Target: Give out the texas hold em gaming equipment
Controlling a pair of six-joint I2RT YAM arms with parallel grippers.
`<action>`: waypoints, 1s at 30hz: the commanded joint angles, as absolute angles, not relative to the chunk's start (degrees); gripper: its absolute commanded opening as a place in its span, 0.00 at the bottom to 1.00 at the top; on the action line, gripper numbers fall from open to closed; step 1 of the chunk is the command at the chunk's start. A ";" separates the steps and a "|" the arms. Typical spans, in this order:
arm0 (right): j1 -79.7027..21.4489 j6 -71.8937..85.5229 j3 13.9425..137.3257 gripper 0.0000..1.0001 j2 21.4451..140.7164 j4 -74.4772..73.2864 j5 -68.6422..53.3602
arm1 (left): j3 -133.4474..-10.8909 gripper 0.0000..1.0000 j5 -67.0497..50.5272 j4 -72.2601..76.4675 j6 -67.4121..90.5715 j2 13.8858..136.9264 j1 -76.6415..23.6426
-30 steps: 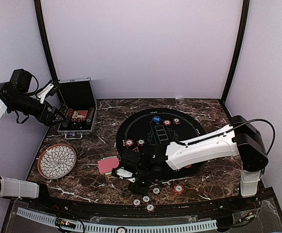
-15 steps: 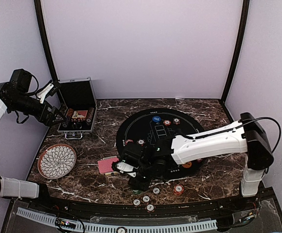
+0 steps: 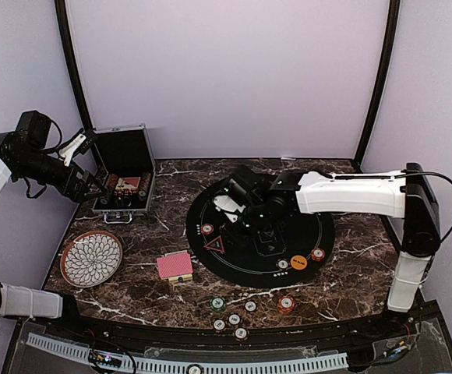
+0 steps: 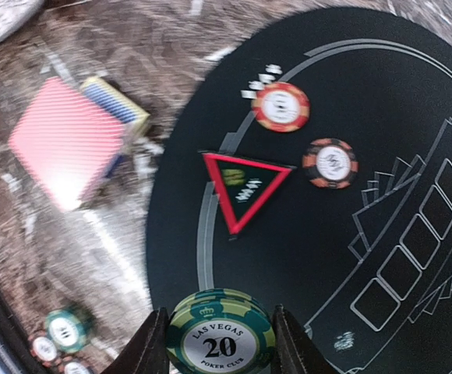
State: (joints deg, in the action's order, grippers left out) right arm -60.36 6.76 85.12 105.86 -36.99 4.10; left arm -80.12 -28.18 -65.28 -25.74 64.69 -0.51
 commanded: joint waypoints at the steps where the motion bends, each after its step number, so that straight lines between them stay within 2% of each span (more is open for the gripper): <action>1: -56.51 8.07 85.52 0.14 109.35 -33.43 4.84 | -81.06 0.99 -29.06 -66.27 -26.19 63.98 -0.18; 13: -53.44 8.54 86.75 0.12 118.41 -29.01 2.09 | -80.33 0.99 -29.40 -65.53 -26.22 64.72 -0.18; 30: -53.09 9.63 85.87 0.16 122.79 -24.40 1.91 | -79.53 0.99 -29.26 -64.29 -25.71 66.20 -0.18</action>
State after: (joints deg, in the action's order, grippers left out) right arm -53.43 8.86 85.19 120.75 -27.05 2.57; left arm -80.09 -28.49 -64.36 -25.71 66.43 -0.51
